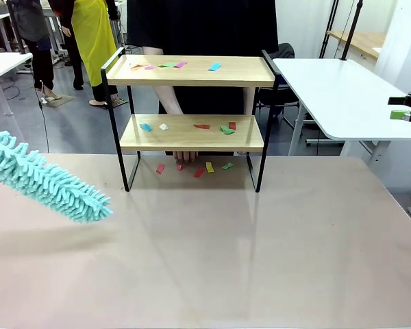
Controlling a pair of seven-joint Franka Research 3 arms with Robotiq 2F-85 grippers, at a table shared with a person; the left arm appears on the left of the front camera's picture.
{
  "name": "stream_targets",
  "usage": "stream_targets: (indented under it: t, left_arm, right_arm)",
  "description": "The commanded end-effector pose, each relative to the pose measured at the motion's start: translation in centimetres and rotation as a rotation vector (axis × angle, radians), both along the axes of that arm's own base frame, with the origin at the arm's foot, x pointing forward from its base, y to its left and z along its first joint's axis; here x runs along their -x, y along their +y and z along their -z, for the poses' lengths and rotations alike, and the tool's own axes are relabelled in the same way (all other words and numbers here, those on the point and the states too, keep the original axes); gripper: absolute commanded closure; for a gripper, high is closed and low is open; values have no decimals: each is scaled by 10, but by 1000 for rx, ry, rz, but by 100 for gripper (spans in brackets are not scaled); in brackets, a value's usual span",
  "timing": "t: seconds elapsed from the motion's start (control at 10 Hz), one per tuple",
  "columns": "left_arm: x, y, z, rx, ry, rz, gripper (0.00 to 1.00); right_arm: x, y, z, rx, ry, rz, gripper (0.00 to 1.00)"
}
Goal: Clean the shelf.
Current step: Clean the specific section of the Shelf indicated by the human with the Duster.
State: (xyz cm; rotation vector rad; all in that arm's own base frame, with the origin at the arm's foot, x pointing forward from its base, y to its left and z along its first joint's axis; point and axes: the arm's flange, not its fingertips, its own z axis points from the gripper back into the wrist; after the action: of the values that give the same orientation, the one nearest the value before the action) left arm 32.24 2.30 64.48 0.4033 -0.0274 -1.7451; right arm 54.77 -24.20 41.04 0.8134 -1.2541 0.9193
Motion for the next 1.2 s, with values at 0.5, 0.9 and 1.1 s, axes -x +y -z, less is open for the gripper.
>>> stream_targets:
  t: [0.5, 0.9, 1.1]
  left_arm:
    - [25, -4, 44, 531, 40, -52, 87]
    - [60, -62, 99, 716, 64, -118, 87]
    - [58, -92, 117, 722, 14, -187, 87]
  right_arm:
    - [0, 2, -4, 1, -7, -3, 0]
    - [0, 2, -4, 1, -7, -3, 0]
    - [0, 2, -4, 1, -7, -3, 0]
